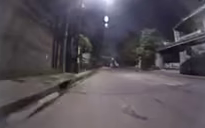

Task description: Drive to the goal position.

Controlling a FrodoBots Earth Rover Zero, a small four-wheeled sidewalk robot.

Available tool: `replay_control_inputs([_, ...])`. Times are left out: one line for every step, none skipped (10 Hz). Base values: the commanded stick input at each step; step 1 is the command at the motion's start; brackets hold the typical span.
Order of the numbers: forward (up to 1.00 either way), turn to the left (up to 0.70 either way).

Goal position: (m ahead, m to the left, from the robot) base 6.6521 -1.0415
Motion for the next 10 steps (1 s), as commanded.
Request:
replay_control_inputs([0.70, 0.00])
replay_control_inputs([0.70, -0.03])
replay_control_inputs([0.70, -0.21])
replay_control_inputs([0.70, -0.35])
replay_control_inputs([0.70, -0.35])
replay_control_inputs([0.70, -0.02])
replay_control_inputs([0.70, 0.00])
replay_control_inputs([0.70, 0.00])
replay_control_inputs([0.70, 0.00])
replay_control_inputs([0.70, 0.00])
